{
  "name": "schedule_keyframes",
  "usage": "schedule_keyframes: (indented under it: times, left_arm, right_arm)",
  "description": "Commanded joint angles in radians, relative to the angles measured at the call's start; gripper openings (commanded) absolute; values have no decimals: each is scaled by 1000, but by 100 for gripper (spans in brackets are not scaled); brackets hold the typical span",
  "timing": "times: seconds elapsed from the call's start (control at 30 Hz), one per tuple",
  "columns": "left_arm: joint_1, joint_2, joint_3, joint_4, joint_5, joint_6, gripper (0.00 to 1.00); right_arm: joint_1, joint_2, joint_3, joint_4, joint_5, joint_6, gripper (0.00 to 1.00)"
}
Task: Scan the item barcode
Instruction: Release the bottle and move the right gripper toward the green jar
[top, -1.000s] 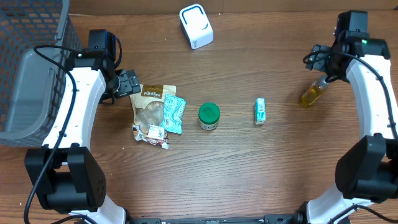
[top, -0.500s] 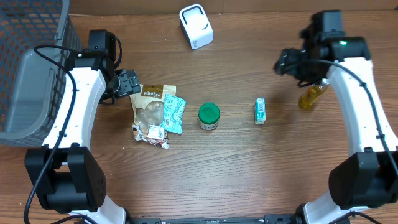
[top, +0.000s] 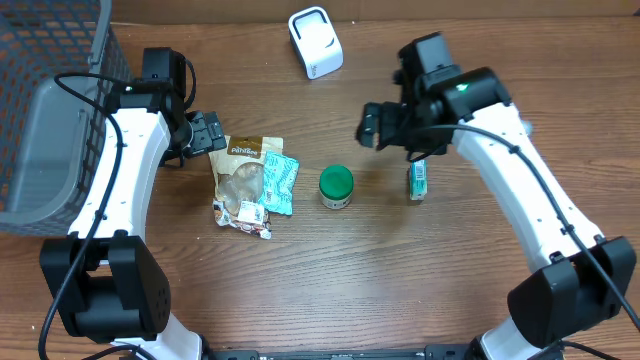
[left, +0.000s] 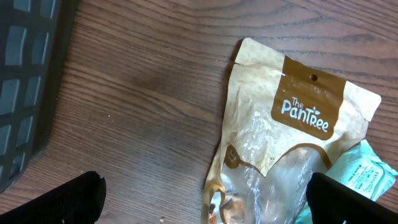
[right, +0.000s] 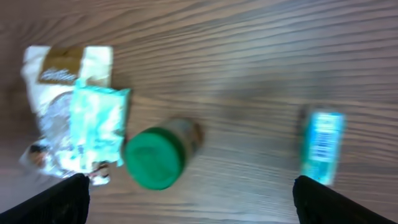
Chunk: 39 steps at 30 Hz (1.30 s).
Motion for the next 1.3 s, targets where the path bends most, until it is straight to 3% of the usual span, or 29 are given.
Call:
schedule_keyframes:
  times: [0.0,0.37,0.63,1.27]
  left_arm:
    - [0,-19,15,1,-5,1,100]
    - [0,-19,15,1,-5,1,100]
    - [0,-19,15,1,-5,1,100]
    - [0,-19,15,1,-5,1,100]
  right_arm:
    - [39,-23,26,22,-53,46,100]
    - [76,-21,19,34,18,289,92]
    - [76,-18,19,8,18,292,100]
    - [76,10,19,-2,19,281,100]
